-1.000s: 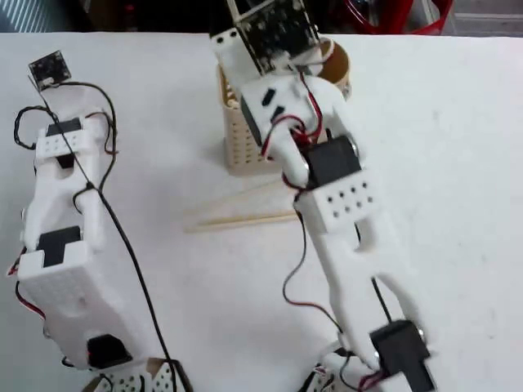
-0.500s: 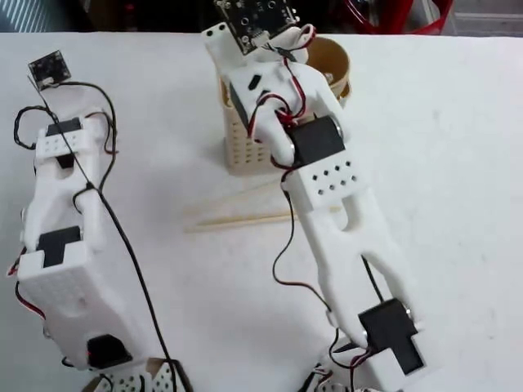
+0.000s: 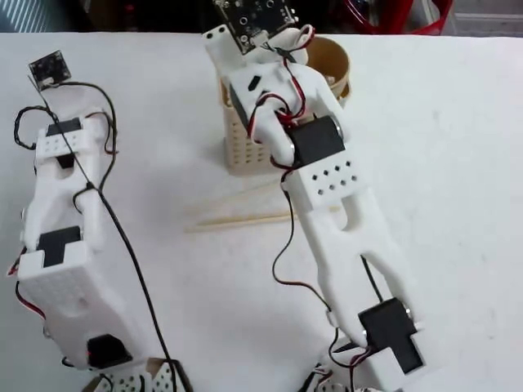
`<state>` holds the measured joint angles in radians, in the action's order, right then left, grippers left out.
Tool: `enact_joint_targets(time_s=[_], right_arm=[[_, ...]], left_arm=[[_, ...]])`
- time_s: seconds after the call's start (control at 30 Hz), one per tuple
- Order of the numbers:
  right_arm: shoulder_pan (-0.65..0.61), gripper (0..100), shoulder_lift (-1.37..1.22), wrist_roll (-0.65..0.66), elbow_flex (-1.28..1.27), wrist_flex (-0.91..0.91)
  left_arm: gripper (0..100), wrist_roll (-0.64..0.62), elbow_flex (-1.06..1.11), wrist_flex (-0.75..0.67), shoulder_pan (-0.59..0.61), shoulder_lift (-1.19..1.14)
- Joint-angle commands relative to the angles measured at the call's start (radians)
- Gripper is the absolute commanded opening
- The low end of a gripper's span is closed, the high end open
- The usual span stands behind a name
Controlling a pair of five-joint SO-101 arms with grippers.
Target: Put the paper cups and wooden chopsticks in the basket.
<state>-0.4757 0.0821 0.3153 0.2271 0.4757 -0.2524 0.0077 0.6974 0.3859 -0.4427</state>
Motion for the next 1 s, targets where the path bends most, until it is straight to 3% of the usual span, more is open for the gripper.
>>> enact_joint_targets(time_s=[0.0,0.3,0.43,0.6,0.97], right_arm=[[-0.002,10.8,0.077,0.006,0.046,0.216],[-0.180,11.2,0.145,0.384,0.035,0.875],[-0.236,11.2,0.096,0.488,-0.058,1.003],[-0.222,11.2,0.005,0.583,-0.232,0.966],[-0.140,11.2,-0.099,0.591,-0.563,0.503]], left_arm=[[6,-0.003,-0.034,-0.009,-0.013,0.010],[6,-0.003,-0.035,-0.012,-0.013,0.010],[6,-0.003,-0.035,-0.012,-0.013,0.010],[6,-0.003,-0.034,-0.012,-0.012,0.010],[6,-0.003,-0.034,-0.011,-0.012,0.010]])
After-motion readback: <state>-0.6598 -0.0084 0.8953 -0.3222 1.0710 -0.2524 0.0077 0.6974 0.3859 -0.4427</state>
